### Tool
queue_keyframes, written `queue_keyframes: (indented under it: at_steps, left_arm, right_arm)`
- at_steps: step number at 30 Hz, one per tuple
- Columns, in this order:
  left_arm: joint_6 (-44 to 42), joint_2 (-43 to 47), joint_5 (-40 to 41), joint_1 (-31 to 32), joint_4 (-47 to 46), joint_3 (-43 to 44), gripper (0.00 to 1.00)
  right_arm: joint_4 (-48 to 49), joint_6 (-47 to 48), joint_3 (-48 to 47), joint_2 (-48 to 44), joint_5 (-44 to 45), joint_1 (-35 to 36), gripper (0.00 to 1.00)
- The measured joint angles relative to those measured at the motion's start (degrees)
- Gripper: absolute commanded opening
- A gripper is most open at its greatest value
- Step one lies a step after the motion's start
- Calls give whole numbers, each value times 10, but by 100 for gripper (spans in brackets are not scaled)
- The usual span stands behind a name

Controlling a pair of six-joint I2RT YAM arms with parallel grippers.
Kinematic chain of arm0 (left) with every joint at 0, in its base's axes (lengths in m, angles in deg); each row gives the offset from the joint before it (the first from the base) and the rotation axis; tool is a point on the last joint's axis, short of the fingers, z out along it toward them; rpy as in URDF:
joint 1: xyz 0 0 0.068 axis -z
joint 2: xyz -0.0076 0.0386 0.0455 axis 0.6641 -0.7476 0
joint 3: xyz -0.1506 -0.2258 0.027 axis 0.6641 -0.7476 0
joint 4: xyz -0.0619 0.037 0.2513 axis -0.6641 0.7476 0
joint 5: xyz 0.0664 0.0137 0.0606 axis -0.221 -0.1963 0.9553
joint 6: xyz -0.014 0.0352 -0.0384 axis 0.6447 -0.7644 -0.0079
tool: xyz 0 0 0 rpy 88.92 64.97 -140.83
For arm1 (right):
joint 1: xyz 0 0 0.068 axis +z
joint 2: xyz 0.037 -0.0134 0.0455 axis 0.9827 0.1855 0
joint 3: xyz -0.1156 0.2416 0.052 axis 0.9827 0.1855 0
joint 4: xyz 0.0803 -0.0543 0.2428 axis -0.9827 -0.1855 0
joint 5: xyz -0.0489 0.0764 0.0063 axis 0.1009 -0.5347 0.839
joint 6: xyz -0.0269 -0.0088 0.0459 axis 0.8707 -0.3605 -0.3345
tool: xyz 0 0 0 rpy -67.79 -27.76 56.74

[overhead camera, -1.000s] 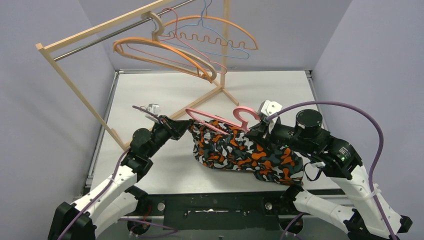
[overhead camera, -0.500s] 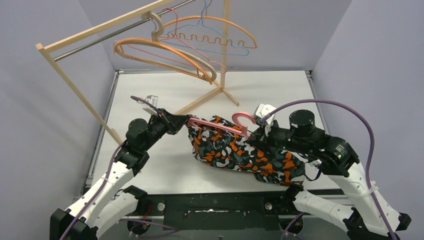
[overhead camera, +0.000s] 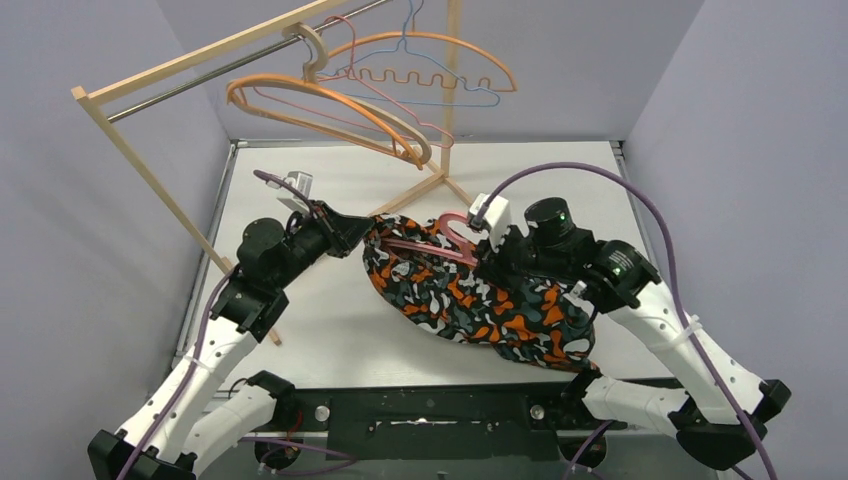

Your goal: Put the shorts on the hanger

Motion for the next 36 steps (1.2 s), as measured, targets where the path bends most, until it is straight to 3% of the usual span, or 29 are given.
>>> queue_keyframes:
  at_steps: [9, 10, 15, 19, 26, 36]
  left_arm:
    - [44, 2, -59, -1, -17, 31, 0]
    - [49, 2, -64, -1, -20, 31, 2]
    - [34, 13, -80, -3, -7, 31, 33]
    - [-11, 29, -99, -3, 29, 32, 41]
    - [-155, 53, -164, -3, 94, 60, 43]
    - [-445, 21, -306, -3, 177, 143, 48]
  right_arm:
    - [122, -13, 2, 56, -5, 9, 0]
    - [133, -12, 2, 59, -5, 9, 0]
    - [188, -12, 13, 70, -11, 12, 0]
    - [238, -22, 55, 61, -24, 12, 0]
    - [280, -35, 110, 44, -57, 12, 0]
    - [308, -16, 126, 32, -146, 21, 0]
